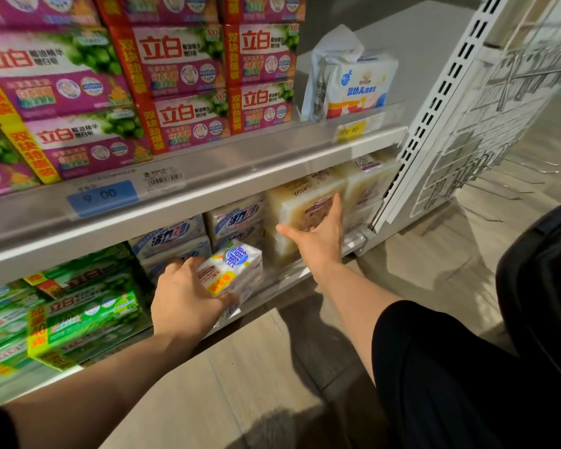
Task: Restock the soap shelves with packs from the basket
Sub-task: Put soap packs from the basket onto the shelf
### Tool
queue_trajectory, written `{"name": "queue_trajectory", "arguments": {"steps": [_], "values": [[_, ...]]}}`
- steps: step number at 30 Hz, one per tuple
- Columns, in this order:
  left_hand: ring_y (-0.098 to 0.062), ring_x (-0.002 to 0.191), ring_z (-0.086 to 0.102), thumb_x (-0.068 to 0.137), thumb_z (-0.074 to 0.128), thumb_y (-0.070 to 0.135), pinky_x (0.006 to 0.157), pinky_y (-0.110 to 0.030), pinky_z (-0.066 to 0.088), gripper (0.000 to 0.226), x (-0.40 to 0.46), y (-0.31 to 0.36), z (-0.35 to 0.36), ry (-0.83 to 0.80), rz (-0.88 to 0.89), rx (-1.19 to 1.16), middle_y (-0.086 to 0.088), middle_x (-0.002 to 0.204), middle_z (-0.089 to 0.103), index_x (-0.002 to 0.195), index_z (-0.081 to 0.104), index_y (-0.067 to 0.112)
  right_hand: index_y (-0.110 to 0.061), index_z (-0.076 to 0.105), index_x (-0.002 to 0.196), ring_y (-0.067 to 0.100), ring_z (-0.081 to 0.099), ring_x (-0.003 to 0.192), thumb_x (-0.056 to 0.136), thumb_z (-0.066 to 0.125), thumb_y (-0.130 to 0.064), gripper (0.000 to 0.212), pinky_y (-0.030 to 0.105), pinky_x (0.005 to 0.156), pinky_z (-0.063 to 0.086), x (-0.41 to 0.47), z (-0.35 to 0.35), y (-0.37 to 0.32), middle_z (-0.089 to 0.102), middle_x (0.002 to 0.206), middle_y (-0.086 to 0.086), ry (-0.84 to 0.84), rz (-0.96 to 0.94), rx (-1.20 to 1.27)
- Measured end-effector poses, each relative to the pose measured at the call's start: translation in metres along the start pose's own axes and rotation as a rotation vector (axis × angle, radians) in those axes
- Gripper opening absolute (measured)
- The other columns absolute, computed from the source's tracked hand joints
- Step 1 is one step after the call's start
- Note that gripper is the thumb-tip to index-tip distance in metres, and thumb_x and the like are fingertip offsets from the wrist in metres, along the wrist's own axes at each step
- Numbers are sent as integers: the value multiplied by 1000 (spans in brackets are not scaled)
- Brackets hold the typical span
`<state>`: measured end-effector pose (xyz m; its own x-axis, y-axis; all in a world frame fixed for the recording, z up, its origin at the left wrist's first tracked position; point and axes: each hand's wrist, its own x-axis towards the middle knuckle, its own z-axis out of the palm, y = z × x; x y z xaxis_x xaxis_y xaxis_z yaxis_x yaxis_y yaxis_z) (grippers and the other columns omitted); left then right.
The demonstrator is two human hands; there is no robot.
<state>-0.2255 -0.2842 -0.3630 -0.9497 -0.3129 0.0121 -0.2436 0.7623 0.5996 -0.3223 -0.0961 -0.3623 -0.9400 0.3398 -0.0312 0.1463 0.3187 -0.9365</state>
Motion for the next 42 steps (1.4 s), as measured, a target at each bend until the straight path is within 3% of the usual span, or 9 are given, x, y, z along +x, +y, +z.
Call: {"name": "queue_trajectory", "arguments": {"steps": [12, 19, 21, 24, 27, 33, 35, 37, 42], "values": [[-29, 101, 55, 60, 89, 38, 83, -36, 47, 70, 2, 2, 5, 28, 12, -39, -11, 108, 56, 120, 62, 14, -20, 30, 148, 25, 45, 131, 66, 85, -42, 101, 46, 109, 38, -8, 21, 12, 48, 142, 8, 109, 100, 46], [-26, 102, 54, 60, 89, 37, 85, -33, 45, 74, -3, -3, -1, 31, 40, -29, -9, 110, 54, 124, 60, 15, -16, 26, 149, 26, 42, 133, 64, 84, -50, 108, 47, 110, 37, -6, 12, 10, 45, 145, 10, 15, 149, -2], [-24, 101, 53, 60, 89, 37, 83, -29, 42, 76, -6, -6, -8, 29, 67, -37, -5, 106, 51, 126, 59, 15, -13, 39, 139, 27, 49, 124, 65, 82, -53, 94, 45, 104, 42, -13, 7, 9, 53, 133, 9, 27, 179, -58], [-23, 103, 50, 59, 90, 37, 82, -24, 36, 80, -13, -12, -21, 48, 138, -49, 2, 101, 44, 128, 58, 15, -13, 59, 91, 25, 67, 85, 69, 68, -68, 60, 40, 78, 55, -31, 5, 1, 66, 95, 6, 80, 176, -204], [-25, 105, 50, 59, 91, 36, 88, -27, 39, 81, -23, -17, -34, 92, 220, -47, 0, 104, 46, 129, 57, 14, -13, 62, 90, 21, 70, 68, 72, 70, -65, 56, 33, 63, 59, -53, 15, -10, 69, 88, 9, -237, 284, -28], [-24, 101, 53, 59, 91, 34, 86, -27, 42, 78, -54, -27, -55, 140, 264, -74, -3, 107, 51, 128, 59, 15, -18, 61, 120, 26, 68, 101, 57, 81, -57, 76, 48, 92, 52, -89, 13, -28, 72, 105, 9, -741, 414, 246], [-24, 98, 54, 59, 90, 35, 82, -24, 38, 77, -65, -28, -57, 175, 229, -89, -3, 104, 51, 126, 60, 13, -12, 62, 118, 26, 67, 102, 67, 79, -41, 61, 45, 94, 52, -107, 8, -32, 72, 105, 12, -857, 444, 317], [-27, 99, 53, 59, 90, 34, 83, -25, 37, 76, -76, -30, -56, 207, 211, -86, -8, 105, 53, 125, 60, 10, -4, 61, 117, 27, 68, 101, 68, 79, -22, 56, 43, 92, 53, -121, 10, -32, 71, 106, 16, -896, 460, 390], [-22, 106, 46, 60, 90, 34, 82, -16, 28, 79, -99, -39, -53, 192, 175, -121, -6, 112, 49, 125, 53, 7, -1, 46, 128, 31, 70, 89, 37, 89, -14, 101, 49, 84, 56, -150, 19, -27, 69, 104, 21, -721, 431, 393]]}}
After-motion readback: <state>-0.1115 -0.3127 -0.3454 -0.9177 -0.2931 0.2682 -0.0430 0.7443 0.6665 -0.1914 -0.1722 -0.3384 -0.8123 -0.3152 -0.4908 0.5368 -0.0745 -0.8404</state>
